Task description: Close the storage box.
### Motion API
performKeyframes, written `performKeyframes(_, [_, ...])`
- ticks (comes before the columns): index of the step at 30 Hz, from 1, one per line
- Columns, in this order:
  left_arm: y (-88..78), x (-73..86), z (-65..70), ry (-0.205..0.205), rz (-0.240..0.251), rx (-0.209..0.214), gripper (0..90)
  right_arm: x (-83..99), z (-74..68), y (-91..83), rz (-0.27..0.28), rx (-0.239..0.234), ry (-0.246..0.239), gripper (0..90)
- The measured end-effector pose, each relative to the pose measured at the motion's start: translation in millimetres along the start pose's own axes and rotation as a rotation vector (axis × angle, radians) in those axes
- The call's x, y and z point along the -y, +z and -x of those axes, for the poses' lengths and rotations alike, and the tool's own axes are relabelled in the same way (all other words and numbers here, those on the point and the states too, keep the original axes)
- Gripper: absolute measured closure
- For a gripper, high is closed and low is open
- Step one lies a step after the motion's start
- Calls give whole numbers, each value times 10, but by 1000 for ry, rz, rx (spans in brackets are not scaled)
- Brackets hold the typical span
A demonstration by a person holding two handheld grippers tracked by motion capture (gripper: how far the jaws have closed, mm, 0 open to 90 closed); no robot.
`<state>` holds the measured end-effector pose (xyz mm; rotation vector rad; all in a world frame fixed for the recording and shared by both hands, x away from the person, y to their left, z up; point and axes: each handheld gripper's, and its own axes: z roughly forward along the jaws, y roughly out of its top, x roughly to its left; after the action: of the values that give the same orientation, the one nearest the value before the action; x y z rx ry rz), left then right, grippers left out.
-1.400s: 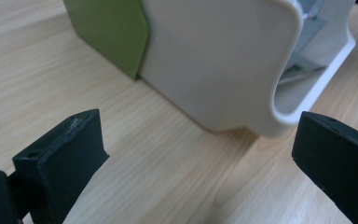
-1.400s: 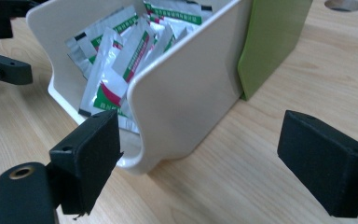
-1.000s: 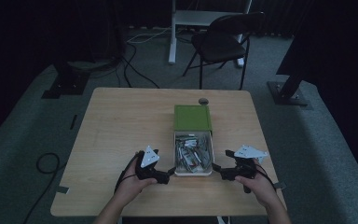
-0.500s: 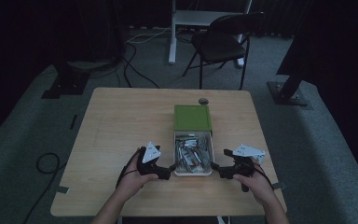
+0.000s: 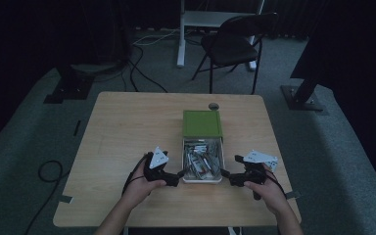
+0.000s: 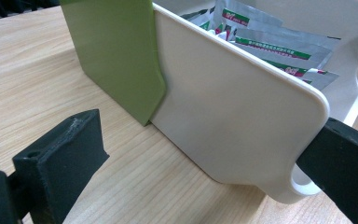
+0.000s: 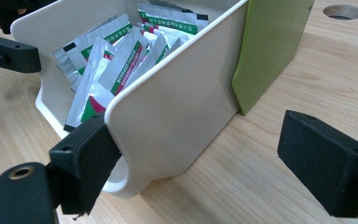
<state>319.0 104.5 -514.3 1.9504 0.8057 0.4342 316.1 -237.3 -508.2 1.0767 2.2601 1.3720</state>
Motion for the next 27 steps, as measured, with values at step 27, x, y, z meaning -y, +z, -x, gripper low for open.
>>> performKeyframes(27, [82,-45,-113,-26,-3,-11,29,-81,37,70,-4,34,-19,130])
